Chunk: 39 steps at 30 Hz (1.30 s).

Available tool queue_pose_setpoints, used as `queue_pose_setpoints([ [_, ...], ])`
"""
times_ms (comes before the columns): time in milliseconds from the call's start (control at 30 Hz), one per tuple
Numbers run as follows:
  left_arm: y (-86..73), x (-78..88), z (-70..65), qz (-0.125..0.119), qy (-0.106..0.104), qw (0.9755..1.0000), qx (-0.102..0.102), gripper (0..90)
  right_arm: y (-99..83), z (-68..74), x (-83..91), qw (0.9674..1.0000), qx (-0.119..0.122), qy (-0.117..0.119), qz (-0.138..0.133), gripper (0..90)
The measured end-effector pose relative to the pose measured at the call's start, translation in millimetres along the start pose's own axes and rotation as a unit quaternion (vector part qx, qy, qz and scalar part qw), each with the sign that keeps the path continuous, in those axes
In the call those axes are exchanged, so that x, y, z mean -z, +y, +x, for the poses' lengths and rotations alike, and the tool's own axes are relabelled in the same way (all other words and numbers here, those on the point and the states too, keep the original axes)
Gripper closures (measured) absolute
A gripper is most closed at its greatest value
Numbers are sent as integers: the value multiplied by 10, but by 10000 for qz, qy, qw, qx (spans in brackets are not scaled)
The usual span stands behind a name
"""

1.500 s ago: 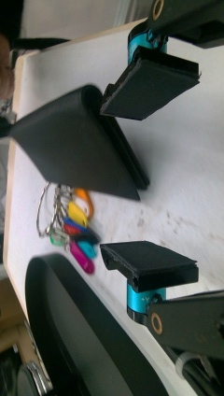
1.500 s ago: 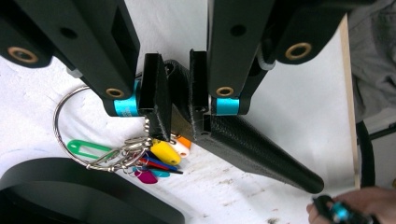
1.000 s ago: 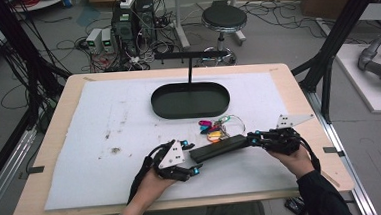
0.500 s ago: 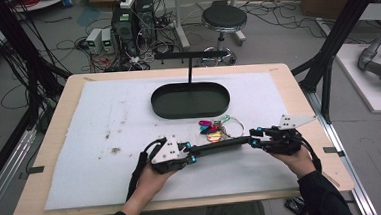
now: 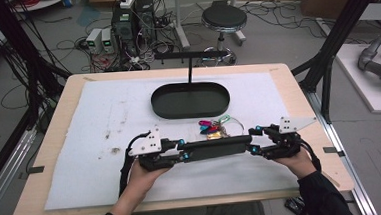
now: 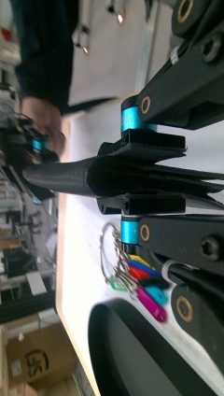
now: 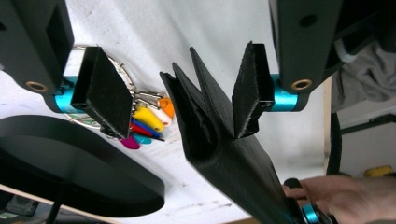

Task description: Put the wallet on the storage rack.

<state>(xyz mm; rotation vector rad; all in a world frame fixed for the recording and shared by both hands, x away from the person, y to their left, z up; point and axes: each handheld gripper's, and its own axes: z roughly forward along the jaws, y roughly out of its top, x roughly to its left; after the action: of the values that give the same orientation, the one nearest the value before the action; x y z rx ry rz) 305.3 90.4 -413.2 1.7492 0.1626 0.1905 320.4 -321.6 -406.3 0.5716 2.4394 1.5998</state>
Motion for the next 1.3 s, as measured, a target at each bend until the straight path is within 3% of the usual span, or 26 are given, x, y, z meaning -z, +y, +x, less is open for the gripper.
queue_pose_setpoints([
  [133, -9, -19, 0, -27, -125, 9999, 21, 746, 18, 41, -76, 9997, 59, 178, 133, 389],
  [167, -11, -24, -2, -16, -140, 9999, 10, 746, 21, 52, -97, 9996, 91, 219, 164, 427],
  [233, -19, -32, -3, 20, -139, 9999, -8, 745, 19, 74, -122, 9988, 189, 363, 276, 589],
  [367, -51, -20, 12, 19, -146, 9999, 38, 738, 7, 88, -131, 9974, 317, 493, 412, 713],
  [500, -85, -20, 28, 76, -110, 9998, 153, 685, 12, 109, -129, 9969, 316, 603, 403, 753],
  [633, -121, -91, 39, 450, -1, 9987, 254, 524, 13, 118, -129, 9970, 339, 557, 417, 762],
  [733, -141, -137, 38, 605, 34, 9979, 249, 477, 11, 115, -132, 9969, 313, 582, 424, 764],
  [900, -154, -186, 30, 855, 44, 9963, 126, 531, 15, 120, -130, 9965, 334, 660, 401, 764],
  [1200, -186, -223, 50, 1137, 45, 9933, 200, 638, 14, 119, -129, 9965, 327, 671, 374, 764],
  [1300, -185, -222, 49, 1130, 19, 9934, 201, 692, 10, 114, -128, 9965, 313, 661, 401, 761],
])
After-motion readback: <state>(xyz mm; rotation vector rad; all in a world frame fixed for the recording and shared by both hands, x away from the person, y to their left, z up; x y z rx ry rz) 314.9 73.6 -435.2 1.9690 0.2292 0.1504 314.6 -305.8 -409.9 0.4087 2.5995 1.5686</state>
